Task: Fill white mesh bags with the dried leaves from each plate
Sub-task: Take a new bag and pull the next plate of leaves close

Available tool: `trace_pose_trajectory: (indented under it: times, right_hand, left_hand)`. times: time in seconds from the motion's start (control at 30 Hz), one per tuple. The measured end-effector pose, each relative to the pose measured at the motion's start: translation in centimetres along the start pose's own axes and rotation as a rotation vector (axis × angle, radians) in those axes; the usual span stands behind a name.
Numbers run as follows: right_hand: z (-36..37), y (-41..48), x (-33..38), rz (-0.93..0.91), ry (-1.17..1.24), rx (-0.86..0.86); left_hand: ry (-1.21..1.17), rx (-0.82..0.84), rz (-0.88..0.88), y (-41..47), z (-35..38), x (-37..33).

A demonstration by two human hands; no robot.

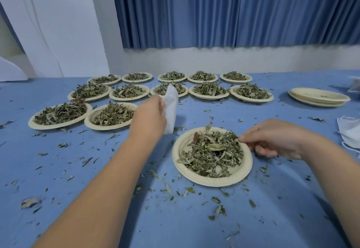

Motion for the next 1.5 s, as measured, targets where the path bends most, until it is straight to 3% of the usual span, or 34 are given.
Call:
trace_pose_trajectory:
  times: [0.07,0.17,0.27,0.4,0.53,0.83,1.07,1.13,1.3,1.5]
  right_hand:
    - [-0.2,0.0,0.1,0.011,-0.051,-0.066]
    - [-0.9,0.2,0.7,-0.024,-0.169,-0.311]
    - [-0.3,0.4,3.1,-0.213,-0.158,-0.433]
    - [2.7,1.2,8.4,-0.44,-0.186,-0.348]
    - [5.5,3.8,11.1,-0.384,-0.288,-0.247]
    - [6.9,5.7,10.6,-0.433,-0.105,-0.347]
    - [6.8,4.9,10.7,-0.504,-0.36,-0.444]
    - [7.0,4.6,10.7,-0.52,-0.351,-0.434]
    - [7.6,4.5,10.6,-0.542,-0.041,-0.287]
    - [7.6,4.2,10.4,-0.597,-0.144,-0.376]
  left_hand:
    - [0.043,0.043,-0.005,0.1,0.9,0.3]
    - [0.038,0.074,-0.007,0.1,1.5,0.6]
    - [0.024,0.091,0.017,0.0,1.7,0.3]
    - [-0.019,0.093,0.063,-0.2,1.7,-0.5]
    - [-0.12,0.089,0.088,-0.7,1.4,-1.1]
    - [-0.368,0.154,0.008,-0.9,1.5,-1.3]
    - [-0.66,0.19,-0.227,-0.5,1.6,-0.5]
    - [-0.627,0.179,-0.208,-0.5,1.4,-0.5]
    - [-0.563,0.223,-0.117,-0.9,1.5,-1.2]
    - [-0.628,0.22,-0.199,-1.3,1.4,-1.3]
Point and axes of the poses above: each hand's wrist, its own y-axis towards the middle knuckle, its own z-axis out of the palm, x = y × z, the point moved 4 cm from there along y, towards the middle knuckle, and after that the axes turned 6 degrees about x, right-handed, at the moved point
